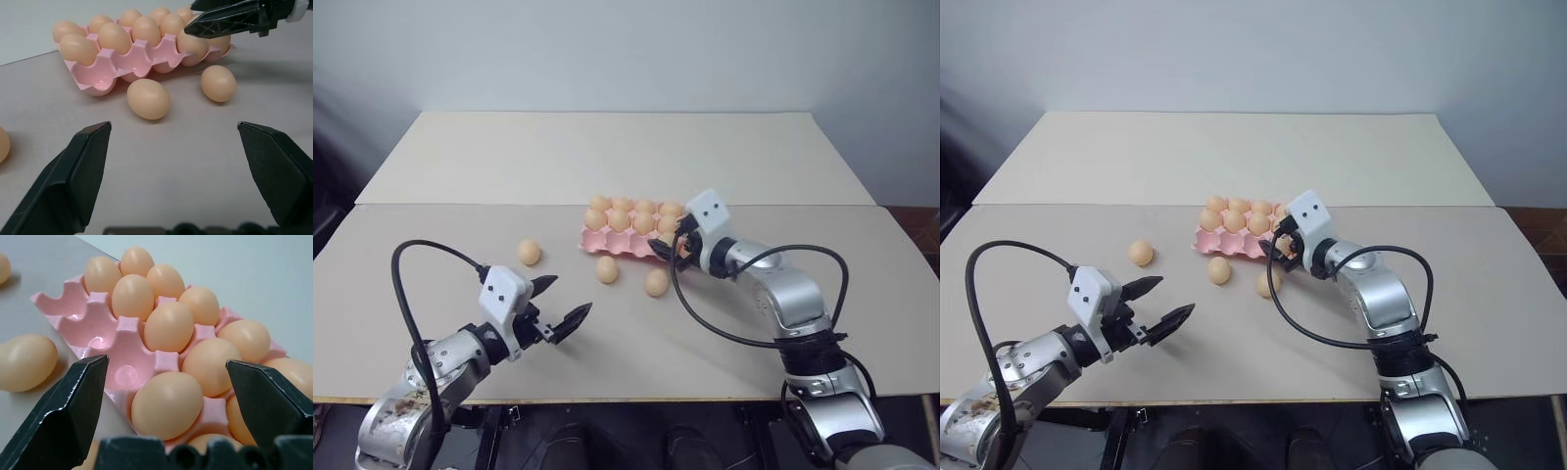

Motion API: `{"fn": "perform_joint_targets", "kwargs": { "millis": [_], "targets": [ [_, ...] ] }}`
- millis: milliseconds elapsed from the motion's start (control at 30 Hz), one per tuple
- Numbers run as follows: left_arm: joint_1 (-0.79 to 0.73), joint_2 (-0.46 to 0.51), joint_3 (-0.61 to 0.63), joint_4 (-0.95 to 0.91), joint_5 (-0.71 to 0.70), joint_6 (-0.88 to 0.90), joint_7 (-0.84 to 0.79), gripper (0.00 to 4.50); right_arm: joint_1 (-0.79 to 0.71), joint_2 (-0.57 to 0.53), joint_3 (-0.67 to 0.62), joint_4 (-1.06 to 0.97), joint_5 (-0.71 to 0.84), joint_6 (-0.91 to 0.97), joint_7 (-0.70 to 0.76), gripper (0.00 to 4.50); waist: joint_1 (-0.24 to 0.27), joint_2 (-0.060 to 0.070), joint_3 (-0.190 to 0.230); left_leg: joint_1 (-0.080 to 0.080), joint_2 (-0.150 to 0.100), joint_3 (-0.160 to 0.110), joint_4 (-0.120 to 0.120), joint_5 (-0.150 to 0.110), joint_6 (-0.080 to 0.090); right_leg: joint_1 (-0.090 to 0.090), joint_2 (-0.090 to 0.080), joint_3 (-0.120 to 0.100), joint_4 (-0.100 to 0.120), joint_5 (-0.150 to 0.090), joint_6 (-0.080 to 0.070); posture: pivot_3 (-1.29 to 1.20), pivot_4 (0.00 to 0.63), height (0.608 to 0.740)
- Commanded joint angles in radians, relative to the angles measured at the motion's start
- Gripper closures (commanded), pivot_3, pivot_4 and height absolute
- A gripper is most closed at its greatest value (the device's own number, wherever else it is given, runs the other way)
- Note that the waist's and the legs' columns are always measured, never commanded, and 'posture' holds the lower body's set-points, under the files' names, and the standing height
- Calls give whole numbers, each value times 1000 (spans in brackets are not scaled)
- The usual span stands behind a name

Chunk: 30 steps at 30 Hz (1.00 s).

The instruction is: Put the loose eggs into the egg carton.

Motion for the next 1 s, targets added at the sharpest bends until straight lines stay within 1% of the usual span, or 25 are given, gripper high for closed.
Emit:
{"fn": "perform_joint_targets", "kwargs": {
  "millis": [33, 133, 233, 300, 367, 433, 533, 633, 700, 1000],
  "targets": [
    [-4, 18, 32, -9, -34, -7, -31, 0, 40, -64, -56, -126, 72, 58, 71, 34, 1, 0, 0, 0, 0, 0, 0, 0, 0, 0, 0, 0, 0, 0, 0, 0, 150, 740],
    [-7, 38, 64, -2, -62, -5, -59, 0, 135, -180, -119, -214, 154, 73, 189, 34, 15, 0, 0, -1, 0, -1, 0, 0, 0, 0, -1, -1, -1, 0, 0, 0, 150, 740],
    [-30, 83, 147, 0, -168, 14, -122, 0, 254, -354, -253, -270, 256, 32, 377, 34, 19, 0, 0, -1, -1, 0, 0, -1, 1, 1, -1, -1, -2, 0, 0, 0, 150, 740],
    [-37, 113, 176, 3, -205, 22, -146, 0, 292, -420, -308, -281, 302, 28, 436, 34, 19, 0, 0, 0, -1, 0, 0, -1, 1, 1, -1, -1, -2, 0, 0, 0, 150, 740],
    [-37, 154, 214, 19, -246, 31, -189, 0, 326, -496, -400, -273, 360, 43, 509, 34, 10, 0, 0, 3, 0, 0, 0, -1, 1, 3, 0, 0, -2, 0, 0, 0, 150, 740],
    [-37, 191, 243, 41, -287, 47, -228, 0, 361, -571, -497, -246, 398, 33, 591, 34, 7, 0, 1, 3, 0, 0, 0, -1, 1, 4, 0, 0, -2, 0, 0, 0, 150, 740],
    [-23, 246, 262, 75, -301, 53, -289, 0, 396, -668, -630, -166, 419, 4, 684, 34, 8, 0, 1, 3, 0, 0, 0, -1, 1, 4, 0, 0, -3, 0, 0, 0, 150, 740],
    [-29, 260, 262, 98, -301, 48, -294, 0, 438, -720, -692, -118, 424, -16, 754, 34, 9, -1, 1, 3, 0, 0, 0, -1, 2, 4, 0, 0, -3, 0, 0, 0, 150, 740],
    [-36, 263, 259, 104, -306, 50, -294, 0, 458, -736, -709, -99, 423, -29, 775, 34, 7, -1, 1, 3, 0, 0, 0, -1, 2, 4, 0, 0, -3, 0, 0, 0, 150, 740],
    [-28, 269, 250, 97, -314, 52, -297, 0, 456, -714, -665, -133, 467, -25, 767, 34, 7, 0, 1, 3, 0, 0, 0, -1, 2, 4, 0, 1, -3, 0, 0, 0, 150, 740]
  ]
}}
